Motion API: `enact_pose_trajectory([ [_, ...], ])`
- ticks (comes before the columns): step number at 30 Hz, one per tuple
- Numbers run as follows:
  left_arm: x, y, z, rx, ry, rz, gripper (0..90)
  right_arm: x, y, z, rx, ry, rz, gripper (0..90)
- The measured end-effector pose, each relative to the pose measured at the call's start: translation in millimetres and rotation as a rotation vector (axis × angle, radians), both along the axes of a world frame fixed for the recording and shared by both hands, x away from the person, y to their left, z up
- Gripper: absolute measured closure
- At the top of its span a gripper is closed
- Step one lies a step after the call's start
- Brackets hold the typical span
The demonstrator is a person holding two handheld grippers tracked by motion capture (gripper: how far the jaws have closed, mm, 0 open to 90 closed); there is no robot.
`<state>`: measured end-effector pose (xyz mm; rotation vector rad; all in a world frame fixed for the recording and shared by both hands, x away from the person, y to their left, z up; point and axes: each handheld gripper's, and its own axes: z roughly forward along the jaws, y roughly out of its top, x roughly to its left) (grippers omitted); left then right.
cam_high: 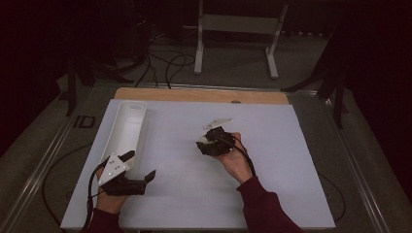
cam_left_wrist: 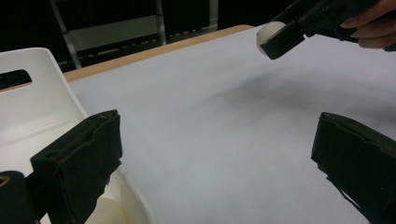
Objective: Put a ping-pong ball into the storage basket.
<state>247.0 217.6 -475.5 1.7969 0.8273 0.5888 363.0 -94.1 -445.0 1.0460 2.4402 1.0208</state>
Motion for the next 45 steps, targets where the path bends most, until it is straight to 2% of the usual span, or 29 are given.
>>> enact_pose_trajectory([
  [29,0.1,0.5,0.1,0.0,0.001,-0.001,2.4,1.8,18.0,15.6,0.02,-0.027,0.033,50.3],
  [45,0.3,0.3,0.1,0.001,0.001,-0.001,2.4,4.0,27.8,19.8,0.042,-0.026,0.051,50.3],
])
